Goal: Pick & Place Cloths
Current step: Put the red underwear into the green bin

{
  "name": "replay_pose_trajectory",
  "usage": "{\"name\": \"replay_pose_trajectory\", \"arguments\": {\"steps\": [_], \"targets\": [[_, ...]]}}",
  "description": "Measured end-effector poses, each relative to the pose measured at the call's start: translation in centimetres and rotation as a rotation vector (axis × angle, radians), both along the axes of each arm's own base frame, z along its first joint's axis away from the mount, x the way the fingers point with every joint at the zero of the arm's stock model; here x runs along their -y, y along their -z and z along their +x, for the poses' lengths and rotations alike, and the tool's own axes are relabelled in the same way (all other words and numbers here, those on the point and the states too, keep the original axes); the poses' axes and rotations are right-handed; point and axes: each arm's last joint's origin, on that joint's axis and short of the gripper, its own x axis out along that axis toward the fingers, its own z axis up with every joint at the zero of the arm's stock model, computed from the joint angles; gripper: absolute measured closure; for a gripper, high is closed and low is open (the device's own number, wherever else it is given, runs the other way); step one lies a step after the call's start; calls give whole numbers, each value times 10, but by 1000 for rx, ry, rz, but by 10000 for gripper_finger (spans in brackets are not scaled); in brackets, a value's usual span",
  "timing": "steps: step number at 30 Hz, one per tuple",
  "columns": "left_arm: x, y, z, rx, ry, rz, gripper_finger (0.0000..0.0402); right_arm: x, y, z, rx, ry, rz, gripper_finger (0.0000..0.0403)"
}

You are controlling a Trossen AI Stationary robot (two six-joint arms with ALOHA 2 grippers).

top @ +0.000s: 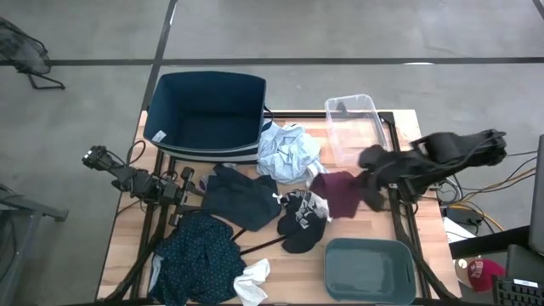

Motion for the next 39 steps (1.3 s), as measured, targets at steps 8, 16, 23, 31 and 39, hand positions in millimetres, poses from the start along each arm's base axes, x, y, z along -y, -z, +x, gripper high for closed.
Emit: {"name": "replay_pose_trajectory", "arguments": {"steps": [8, 16, 23, 31, 39], "targets": [[0, 0, 0, 0, 0, 0, 225, -18, -10, -30, 125, -100, 152, 394], [0, 0, 0, 0, 0, 0, 225, -64, 12, -16, 59, -198, 219, 394], [0, 0, 0, 0, 0, 0, 225, -111, 38, -4, -97, -187, 235, 394], [0, 0, 0, 0, 0, 0, 225, -156, 76, 6, -274, -49, 268, 394], [0, 0, 0, 0, 0, 0, 225, -180, 112, 19, -470, 44, 263, 389]]}}
